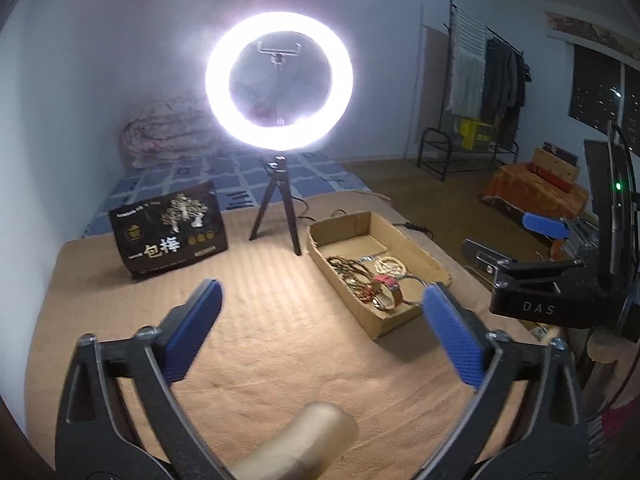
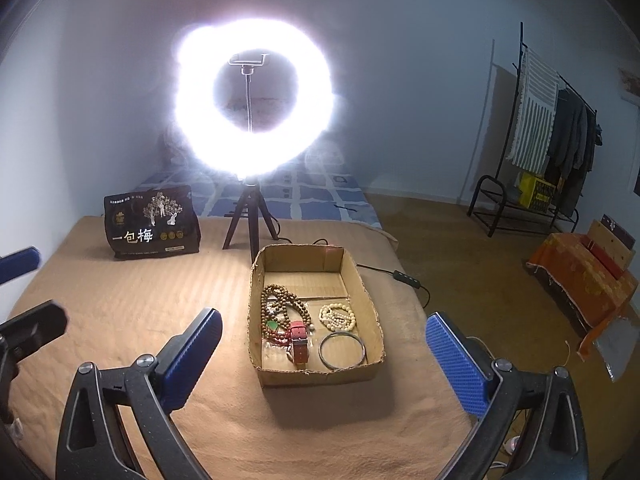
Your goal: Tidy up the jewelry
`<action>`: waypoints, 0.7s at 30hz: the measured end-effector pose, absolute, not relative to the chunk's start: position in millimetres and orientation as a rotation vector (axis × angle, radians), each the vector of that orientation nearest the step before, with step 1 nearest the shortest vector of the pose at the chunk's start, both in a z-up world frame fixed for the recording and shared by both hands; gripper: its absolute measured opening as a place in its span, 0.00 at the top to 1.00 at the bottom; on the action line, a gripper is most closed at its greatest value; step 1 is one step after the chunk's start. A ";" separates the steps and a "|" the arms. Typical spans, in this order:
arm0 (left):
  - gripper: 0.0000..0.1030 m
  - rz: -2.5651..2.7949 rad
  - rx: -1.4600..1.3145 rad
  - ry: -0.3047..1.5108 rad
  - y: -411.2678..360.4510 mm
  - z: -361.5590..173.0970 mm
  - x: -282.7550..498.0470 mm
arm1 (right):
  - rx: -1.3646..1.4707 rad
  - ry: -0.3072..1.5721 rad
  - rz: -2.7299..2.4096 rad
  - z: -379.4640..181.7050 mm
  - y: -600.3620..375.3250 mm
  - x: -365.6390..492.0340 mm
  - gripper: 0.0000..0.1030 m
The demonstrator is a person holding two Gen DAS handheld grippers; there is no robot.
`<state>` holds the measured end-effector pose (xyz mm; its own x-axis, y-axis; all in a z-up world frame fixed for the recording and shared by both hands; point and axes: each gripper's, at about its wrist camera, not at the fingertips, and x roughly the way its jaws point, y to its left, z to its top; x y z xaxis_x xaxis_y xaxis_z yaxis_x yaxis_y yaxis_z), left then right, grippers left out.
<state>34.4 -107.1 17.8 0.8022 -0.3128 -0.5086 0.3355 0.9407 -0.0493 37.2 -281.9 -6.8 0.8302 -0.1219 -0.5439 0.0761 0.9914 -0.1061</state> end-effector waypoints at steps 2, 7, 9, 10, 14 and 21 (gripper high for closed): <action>0.00 -0.339 0.036 0.533 -104.5 18.3 34.7 | -0.076 0.580 -0.108 -7.4 -283.5 36.9 0.00; 0.00 -0.313 0.035 0.554 -102.6 16.8 37.3 | -0.076 0.577 -0.111 -6.9 -284.0 36.1 0.00; 0.00 -0.311 0.044 0.556 -103.1 15.8 36.5 | -0.078 0.576 -0.113 -6.9 -284.2 36.0 0.00; 0.00 -0.312 0.052 0.557 -103.8 15.3 35.8 | -0.077 0.576 -0.113 -6.8 -284.6 35.9 0.00; 0.00 -0.313 0.064 0.553 -105.1 14.3 32.9 | -0.071 0.578 -0.114 -7.7 -287.0 36.0 0.00; 0.00 -0.305 0.054 0.546 -103.2 15.3 31.4 | -0.057 0.575 -0.125 -8.6 -291.2 35.5 0.00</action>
